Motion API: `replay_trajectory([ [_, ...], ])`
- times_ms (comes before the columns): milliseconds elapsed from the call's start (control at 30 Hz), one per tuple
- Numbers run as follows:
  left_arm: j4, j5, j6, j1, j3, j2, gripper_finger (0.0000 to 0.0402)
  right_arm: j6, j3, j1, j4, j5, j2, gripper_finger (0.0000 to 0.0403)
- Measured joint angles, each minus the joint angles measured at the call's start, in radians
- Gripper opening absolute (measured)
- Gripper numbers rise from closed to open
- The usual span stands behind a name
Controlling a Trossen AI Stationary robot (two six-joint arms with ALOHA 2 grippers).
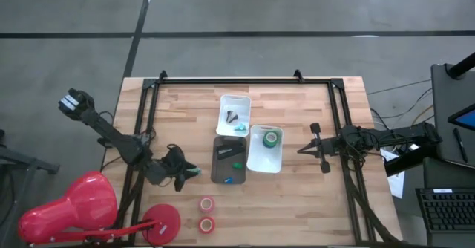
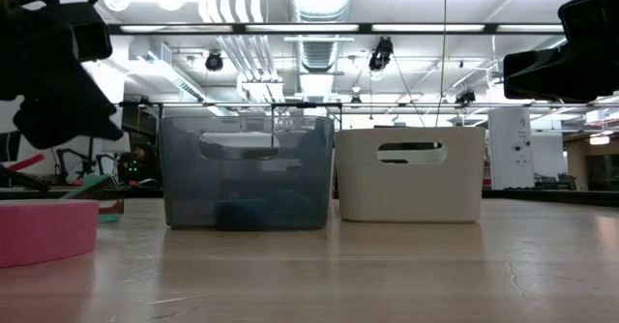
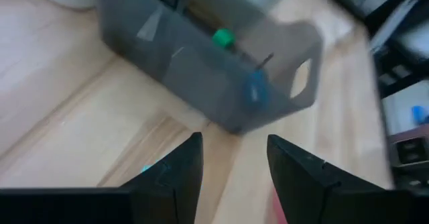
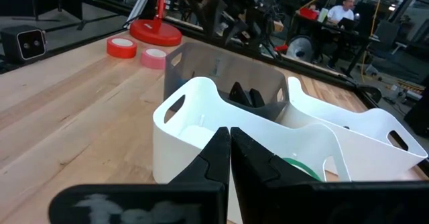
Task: Pick and place Stapler, Stapler remover, tape
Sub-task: Put the green staple remover into the top white bin
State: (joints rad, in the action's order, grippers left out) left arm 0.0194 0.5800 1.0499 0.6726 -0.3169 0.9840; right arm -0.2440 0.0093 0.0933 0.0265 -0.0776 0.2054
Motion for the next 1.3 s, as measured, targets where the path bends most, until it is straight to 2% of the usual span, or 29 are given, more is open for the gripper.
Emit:
replay_trajectory([
  [300,-0.173,-0.011,0.022,0.023,-0.192,0.245,0.0167,0.000,0.000,0.000,0.000,0.000,0.000,0.0009],
  [533,-0.512,0.038,0.082,0.063,-0.410,0.362,0.0167,-0.002,0.000,0.000,0.000,0.000,0.000,0.0009],
  [667,-0.681,0.039,0.165,0.096,-0.481,0.448,0.0166,-0.001,0.000,0.000,0.000,0.000,0.000,0.0009],
  [967,-0.714,0.021,0.179,0.100,-0.523,0.611,0.0152,-0.001,0.000,0.000,0.000,0.000,0.000,0.0009],
  [1300,-0.781,0.057,0.189,0.101,-0.583,0.616,0.0121,-0.002,0.000,0.000,0.000,0.000,0.000,0.0009],
])
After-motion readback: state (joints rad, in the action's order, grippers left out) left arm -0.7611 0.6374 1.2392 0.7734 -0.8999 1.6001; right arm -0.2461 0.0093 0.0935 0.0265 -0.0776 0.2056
